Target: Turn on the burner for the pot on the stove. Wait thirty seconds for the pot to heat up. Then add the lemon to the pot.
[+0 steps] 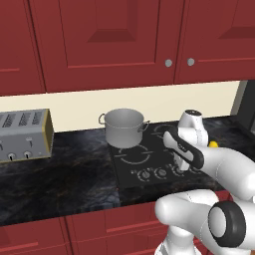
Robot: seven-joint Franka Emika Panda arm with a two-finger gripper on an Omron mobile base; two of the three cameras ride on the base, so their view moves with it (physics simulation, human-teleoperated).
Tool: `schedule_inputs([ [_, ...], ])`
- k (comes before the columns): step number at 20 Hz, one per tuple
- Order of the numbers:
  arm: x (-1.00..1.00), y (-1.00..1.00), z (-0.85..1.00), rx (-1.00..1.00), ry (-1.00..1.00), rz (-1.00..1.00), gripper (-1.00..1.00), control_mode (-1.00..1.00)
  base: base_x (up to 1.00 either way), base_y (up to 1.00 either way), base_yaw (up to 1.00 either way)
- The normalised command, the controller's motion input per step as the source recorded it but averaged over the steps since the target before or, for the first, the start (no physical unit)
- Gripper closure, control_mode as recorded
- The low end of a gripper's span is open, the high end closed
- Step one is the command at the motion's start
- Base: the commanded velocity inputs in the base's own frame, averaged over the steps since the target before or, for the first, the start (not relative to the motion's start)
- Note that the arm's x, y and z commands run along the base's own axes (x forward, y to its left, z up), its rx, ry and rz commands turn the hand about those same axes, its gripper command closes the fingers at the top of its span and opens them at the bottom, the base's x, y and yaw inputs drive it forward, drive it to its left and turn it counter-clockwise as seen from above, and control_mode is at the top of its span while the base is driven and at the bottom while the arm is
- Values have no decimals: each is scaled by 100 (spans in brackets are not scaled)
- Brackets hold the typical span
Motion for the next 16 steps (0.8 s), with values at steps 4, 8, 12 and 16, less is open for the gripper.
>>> schedule_inputs([
  [4,0,0,0,0,0,0,100,-100,0,0,0],
  [8,0,0,0,0,0,0,100,-100,0,0,0],
  [12,0,0,0,0,0,0,100,-100,0,0,0],
  [16,0,0,0,0,0,0,100,-100,0,0,0],
])
